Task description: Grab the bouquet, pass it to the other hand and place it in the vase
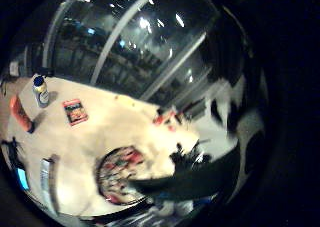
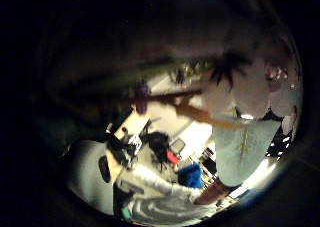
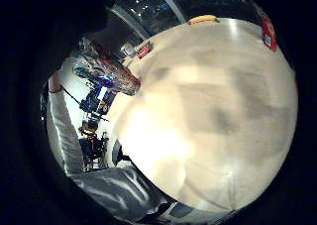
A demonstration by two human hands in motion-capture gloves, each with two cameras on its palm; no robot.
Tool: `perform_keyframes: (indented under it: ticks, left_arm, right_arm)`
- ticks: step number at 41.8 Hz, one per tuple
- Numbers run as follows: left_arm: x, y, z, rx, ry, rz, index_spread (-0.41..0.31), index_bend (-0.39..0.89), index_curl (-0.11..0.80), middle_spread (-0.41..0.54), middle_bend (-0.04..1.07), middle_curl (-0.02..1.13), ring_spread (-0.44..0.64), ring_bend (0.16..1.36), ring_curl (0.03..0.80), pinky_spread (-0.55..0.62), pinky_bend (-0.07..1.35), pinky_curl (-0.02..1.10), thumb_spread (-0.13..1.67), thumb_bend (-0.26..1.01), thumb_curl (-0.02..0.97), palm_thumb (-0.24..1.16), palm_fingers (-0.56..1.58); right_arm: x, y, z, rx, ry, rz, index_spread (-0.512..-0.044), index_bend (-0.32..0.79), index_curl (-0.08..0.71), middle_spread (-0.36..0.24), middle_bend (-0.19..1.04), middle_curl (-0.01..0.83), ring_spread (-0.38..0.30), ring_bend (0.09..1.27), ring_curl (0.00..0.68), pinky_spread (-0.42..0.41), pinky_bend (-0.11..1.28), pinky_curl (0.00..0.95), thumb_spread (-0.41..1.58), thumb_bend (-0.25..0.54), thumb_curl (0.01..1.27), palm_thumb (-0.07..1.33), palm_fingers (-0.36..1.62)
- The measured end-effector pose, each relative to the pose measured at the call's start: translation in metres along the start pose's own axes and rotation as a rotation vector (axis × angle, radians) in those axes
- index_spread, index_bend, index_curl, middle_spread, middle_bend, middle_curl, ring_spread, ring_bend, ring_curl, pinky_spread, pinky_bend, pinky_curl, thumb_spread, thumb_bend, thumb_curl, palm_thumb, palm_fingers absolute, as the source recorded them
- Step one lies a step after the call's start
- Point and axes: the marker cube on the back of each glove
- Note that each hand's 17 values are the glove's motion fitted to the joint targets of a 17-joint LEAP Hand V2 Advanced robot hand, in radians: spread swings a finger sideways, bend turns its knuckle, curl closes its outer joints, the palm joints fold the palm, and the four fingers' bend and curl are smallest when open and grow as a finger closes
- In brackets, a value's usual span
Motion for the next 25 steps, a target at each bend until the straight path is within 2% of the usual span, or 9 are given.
perform_keyframes:
  ticks: [1, 2, 3, 4, 8, 12, 16, 19, 25]
  left_arm:
    - [-0.019, 0.014, -0.003, -0.072, -0.017, -0.098, -0.221, 0.04, 0.524, -0.327, 0.68, 0.56, -0.36, 0.89, 0.469, -0.43, 0.77, 0.51, 0.87, -0.12, 0.461, 0.54, 1.08]
    - [-0.036, 0.028, -0.006, -0.131, -0.027, -0.169, -0.106, -0.03, 0.488, -0.243, 0.67, 0.56, -0.23, 0.76, 0.436, -0.21, 0.5, 0.44, 0.86, -0.14, 0.445, 0.48, 0.29]
    - [-0.053, 0.044, -0.01, -0.178, -0.034, -0.219, -0.05, -0.02, 0.502, -0.15, 0.65, 0.62, -0.14, 0.78, 0.541, -0.1, 0.58, 0.55, 0.85, -0.13, 0.434, 0.44, -0.04]
    - [-0.068, 0.059, -0.015, -0.214, -0.042, -0.258, -0.009, 0.01, 0.5, -0.026, 0.53, 0.63, -0.05, 0.78, 0.571, -0.02, 0.63, 0.59, 0.85, -0.12, 0.423, 0.4, -0.38]
    - [-0.111, 0.12, -0.033, -0.323, -0.087, -0.387, 0.107, 0.03, 0.397, 0.192, 0.29, 0.46, 0.18, 0.64, 0.401, 0.18, 0.52, 0.45, 0.84, -0.08, 0.4, 0.35, -0.4]
    - [-0.087, 0.157, -0.046, -0.364, -0.155, -0.443, 0.178, 0.03, 0.328, 0.336, 0.17, 0.35, 0.33, 0.56, 0.311, 0.33, 0.45, 0.37, 0.83, -0.05, 0.388, 0.34, -0.34]
    - [-0.09, 0.159, -0.057, -0.358, -0.175, -0.429, 0.22, 0.04, 0.277, 0.423, 0.15, 0.3, 0.43, 0.53, 0.278, 0.42, 0.42, 0.34, 0.82, -0.04, 0.379, 0.34, -0.31]
    - [-0.092, 0.153, -0.066, -0.351, -0.158, -0.447, 0.24, 0.05, 0.248, 0.46, 0.14, 0.28, 0.48, 0.52, 0.266, 0.46, 0.41, 0.33, 0.82, -0.04, 0.373, 0.33, -0.29]
    - [-0.062, 0.153, -0.081, -0.359, -0.204, -0.469, 0.274, 0.08, 0.21, 0.507, 0.14, 0.25, 0.54, 0.5, 0.253, 0.51, 0.39, 0.31, 0.82, -0.04, 0.363, 0.32, -0.25]
  right_arm:
    - [0.001, 0.002, 0.0, 0.001, 0.018, 0.015, -0.345, 0.14, 0.261, -0.079, 0.21, 0.379, -0.119, 0.42, 0.322, 0.137, 0.33, 0.329, 1.05, -0.022, 0.43, 0.64, 0.51]
    - [0.002, 0.004, -0.001, 0.004, 0.039, 0.028, -0.345, 0.14, 0.262, -0.079, 0.21, 0.379, -0.115, 0.42, 0.322, 0.137, 0.32, 0.33, 1.05, -0.023, 0.43, 0.64, 0.51]
    - [0.002, 0.006, -0.001, 0.007, 0.059, 0.036, -0.345, 0.14, 0.262, -0.079, 0.21, 0.378, -0.115, 0.42, 0.322, 0.138, 0.32, 0.33, 1.05, -0.023, 0.43, 0.64, 0.51]
    - [0.001, 0.009, -0.002, 0.004, 0.07, 0.038, -0.345, 0.14, 0.262, -0.079, 0.21, 0.378, -0.114, 0.41, 0.322, 0.138, 0.32, 0.331, 1.05, -0.023, 0.43, 0.64, 0.51]
    - [0.009, 0.015, -0.005, -0.006, 0.134, 0.045, -0.341, 0.14, 0.264, -0.079, 0.21, 0.379, -0.108, 0.4, 0.318, 0.138, 0.3, 0.329, 1.05, -0.011, 0.44, 0.67, 0.51]
    - [0.016, 0.018, -0.01, 0.013, 0.185, 0.059, -0.341, 0.14, 0.268, -0.075, 0.2, 0.378, -0.102, 0.38, 0.316, 0.145, 0.29, 0.331, 1.06, -0.013, 0.44, 0.69, 0.51]
    - [0.014, 0.025, -0.011, -0.005, 0.11, 0.137, -0.335, 0.15, 0.272, -0.073, 0.2, 0.377, -0.094, 0.37, 0.315, 0.149, 0.27, 0.329, 1.06, -0.016, 0.44, 0.7, 0.52]
    - [0.018, 0.026, -0.013, -0.001, 0.088, 0.129, -0.333, 0.14, 0.274, -0.069, 0.2, 0.377, -0.091, 0.35, 0.313, 0.151, 0.27, 0.33, 1.06, -0.019, 0.45, 0.71, 0.52]
    - [0.026, 0.031, -0.016, 0.045, 0.078, 0.108, -0.328, 0.15, 0.279, -0.062, 0.19, 0.376, -0.088, 0.34, 0.312, 0.153, 0.26, 0.331, 1.06, -0.02, 0.45, 0.71, 0.53]
